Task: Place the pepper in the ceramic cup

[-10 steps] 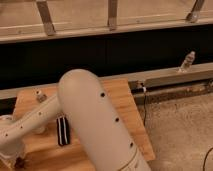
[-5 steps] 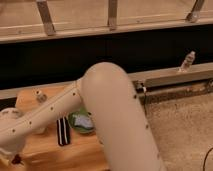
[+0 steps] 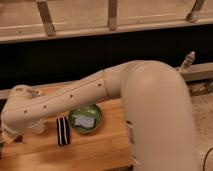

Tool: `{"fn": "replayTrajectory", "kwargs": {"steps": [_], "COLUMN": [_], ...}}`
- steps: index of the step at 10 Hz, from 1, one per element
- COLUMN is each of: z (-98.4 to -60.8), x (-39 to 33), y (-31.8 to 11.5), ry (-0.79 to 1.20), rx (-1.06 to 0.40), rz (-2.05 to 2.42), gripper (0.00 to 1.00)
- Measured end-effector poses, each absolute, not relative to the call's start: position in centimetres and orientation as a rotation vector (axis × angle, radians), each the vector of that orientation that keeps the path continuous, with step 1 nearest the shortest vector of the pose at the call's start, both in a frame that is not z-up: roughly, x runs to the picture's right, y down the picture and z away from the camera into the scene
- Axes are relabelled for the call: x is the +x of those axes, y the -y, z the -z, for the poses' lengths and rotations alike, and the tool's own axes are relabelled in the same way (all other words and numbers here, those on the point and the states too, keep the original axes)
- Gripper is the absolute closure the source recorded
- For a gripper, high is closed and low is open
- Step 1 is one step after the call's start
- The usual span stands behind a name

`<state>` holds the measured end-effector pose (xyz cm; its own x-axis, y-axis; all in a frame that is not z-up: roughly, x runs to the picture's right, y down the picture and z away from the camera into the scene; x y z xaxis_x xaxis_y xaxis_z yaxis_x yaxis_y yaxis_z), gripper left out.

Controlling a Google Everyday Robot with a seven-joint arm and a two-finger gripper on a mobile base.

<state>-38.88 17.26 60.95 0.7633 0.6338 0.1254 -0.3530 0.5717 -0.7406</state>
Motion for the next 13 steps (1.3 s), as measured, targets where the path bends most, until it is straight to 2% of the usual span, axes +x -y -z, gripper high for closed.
{"fn": "replayTrajectory", "kwargs": {"steps": [2,5,9,13], "z": [-61.5,-63.2,-64.6,-65.7], "x": [-38.7,-41.1,-43.4,-41.7], "y": [-12.3,-9.1,-10.6,-11.7], "ry": [0.531,0.693,0.797,0.857], "rx": [-0.715,-0.685,-0.701,-0.658], "rz": [-0.616,-0.629,-0.622,-0.662], "gripper": [0.94,0.94,0.94,0.94]}}
